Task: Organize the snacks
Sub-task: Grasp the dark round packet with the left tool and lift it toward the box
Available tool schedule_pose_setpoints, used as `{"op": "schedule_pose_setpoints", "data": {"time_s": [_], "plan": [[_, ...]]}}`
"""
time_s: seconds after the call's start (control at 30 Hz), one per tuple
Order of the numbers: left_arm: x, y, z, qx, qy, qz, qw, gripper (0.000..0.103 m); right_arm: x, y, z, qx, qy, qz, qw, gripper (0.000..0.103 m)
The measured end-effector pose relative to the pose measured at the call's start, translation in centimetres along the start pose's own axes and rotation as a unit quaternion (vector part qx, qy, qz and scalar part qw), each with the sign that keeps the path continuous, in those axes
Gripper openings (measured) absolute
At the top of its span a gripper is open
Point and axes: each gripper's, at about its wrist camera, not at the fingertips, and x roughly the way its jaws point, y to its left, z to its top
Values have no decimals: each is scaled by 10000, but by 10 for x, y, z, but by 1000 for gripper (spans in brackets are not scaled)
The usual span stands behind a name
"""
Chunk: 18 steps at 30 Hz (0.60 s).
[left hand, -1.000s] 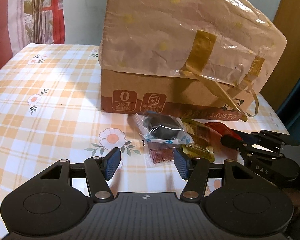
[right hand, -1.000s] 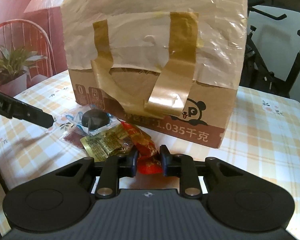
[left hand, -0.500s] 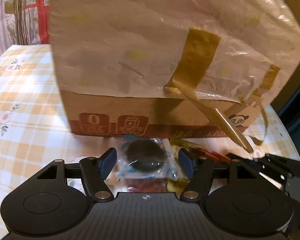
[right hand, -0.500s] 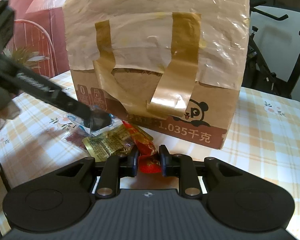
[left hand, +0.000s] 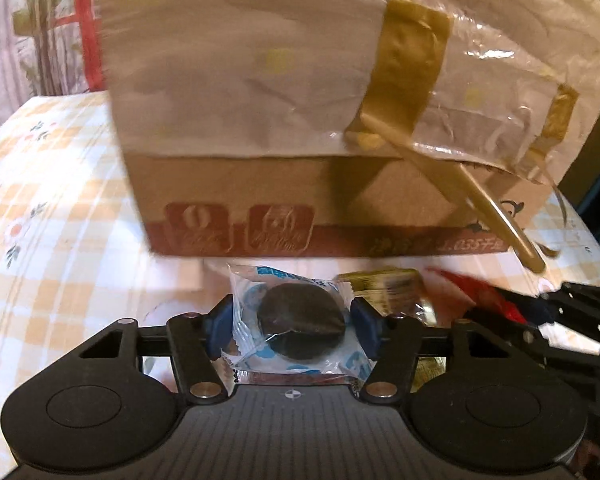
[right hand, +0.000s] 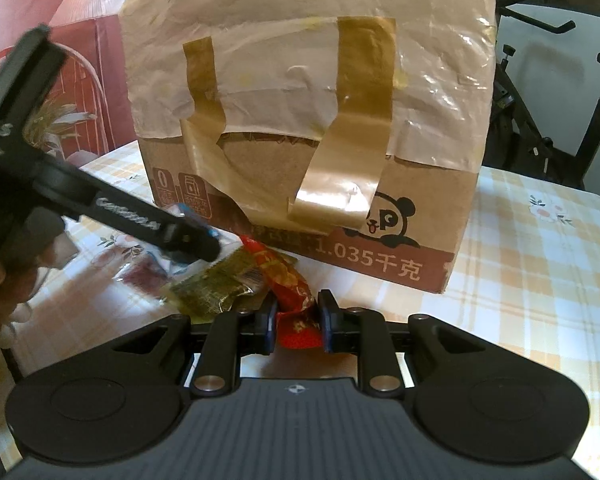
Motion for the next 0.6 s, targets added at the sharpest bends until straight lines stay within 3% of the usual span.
{"op": "schedule_pose_setpoints", "data": {"time_s": [0.07, 0.3, 0.6], "plan": [[-9, 3, -7, -32, -90, -19, 10000, 55, 0, 0, 0, 3, -5, -3, 10000, 22], [-46, 21, -13, -247, -521, -140, 9982, 54, 2, 0, 0, -13, 10, -2, 10000, 22], [-64, 32, -4, -326, -732, -217, 9965, 54, -4, 18, 1, -342, 21, -19, 9994, 21]]}}
